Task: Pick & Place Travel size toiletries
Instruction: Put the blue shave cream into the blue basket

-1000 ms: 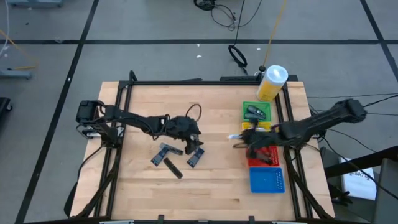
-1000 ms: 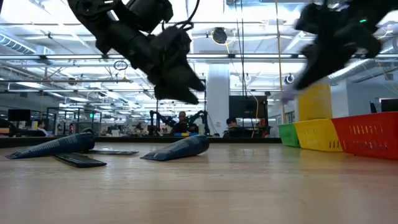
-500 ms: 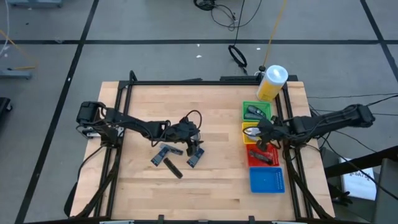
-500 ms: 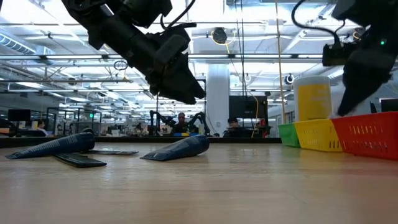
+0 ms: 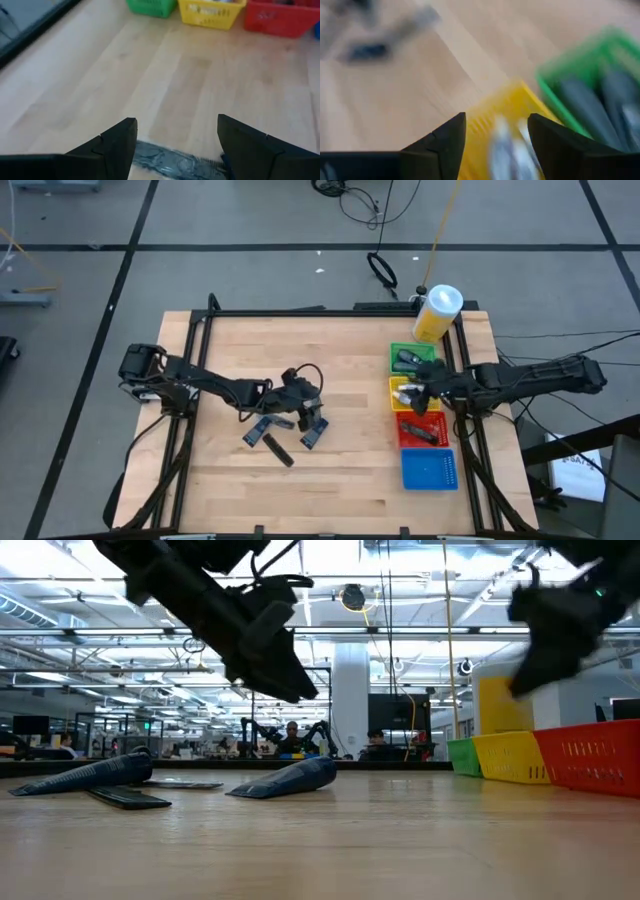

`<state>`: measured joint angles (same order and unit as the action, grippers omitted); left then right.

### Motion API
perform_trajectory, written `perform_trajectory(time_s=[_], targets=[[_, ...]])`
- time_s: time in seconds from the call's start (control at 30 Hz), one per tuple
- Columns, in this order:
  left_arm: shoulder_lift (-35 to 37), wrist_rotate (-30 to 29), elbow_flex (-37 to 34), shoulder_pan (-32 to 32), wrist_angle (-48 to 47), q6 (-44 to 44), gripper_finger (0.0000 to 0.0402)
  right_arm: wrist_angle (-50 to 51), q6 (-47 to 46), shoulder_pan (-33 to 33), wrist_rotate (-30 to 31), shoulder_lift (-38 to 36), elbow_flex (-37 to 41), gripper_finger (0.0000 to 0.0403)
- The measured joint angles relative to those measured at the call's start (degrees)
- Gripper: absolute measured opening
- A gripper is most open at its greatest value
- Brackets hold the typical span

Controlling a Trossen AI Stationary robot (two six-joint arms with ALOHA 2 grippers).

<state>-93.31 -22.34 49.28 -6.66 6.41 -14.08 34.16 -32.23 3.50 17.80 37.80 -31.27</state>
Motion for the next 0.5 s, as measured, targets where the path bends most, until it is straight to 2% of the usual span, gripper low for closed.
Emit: perform_trajectory(time_s=[0.1,0.2,0.4,0.5], targets=[[1.94,-2.09,0.09,-0.06,-4.69,-1.72,0.0273,-15.35,8.84,1.13,-1.07,2.33,0.02,0.0211],[4.2,-5.1,0.04,-0.07,-12.16,-4.28,0.0273,-31.7,18.04,2.32,-5.67,8.08,0.97,0.0205],[8.25,-10.33,0.04,-2.1,-27.09,-11.81,0.0273,-57.1,28.09,2.97,-11.63,27.51,1.69,0.0193],[8.53,-14.01,-3.01,-4.12,-29.09,-16.5,0.0273,-66.72,29.95,2.79,-15.07,37.56,0.73,0.0198]])
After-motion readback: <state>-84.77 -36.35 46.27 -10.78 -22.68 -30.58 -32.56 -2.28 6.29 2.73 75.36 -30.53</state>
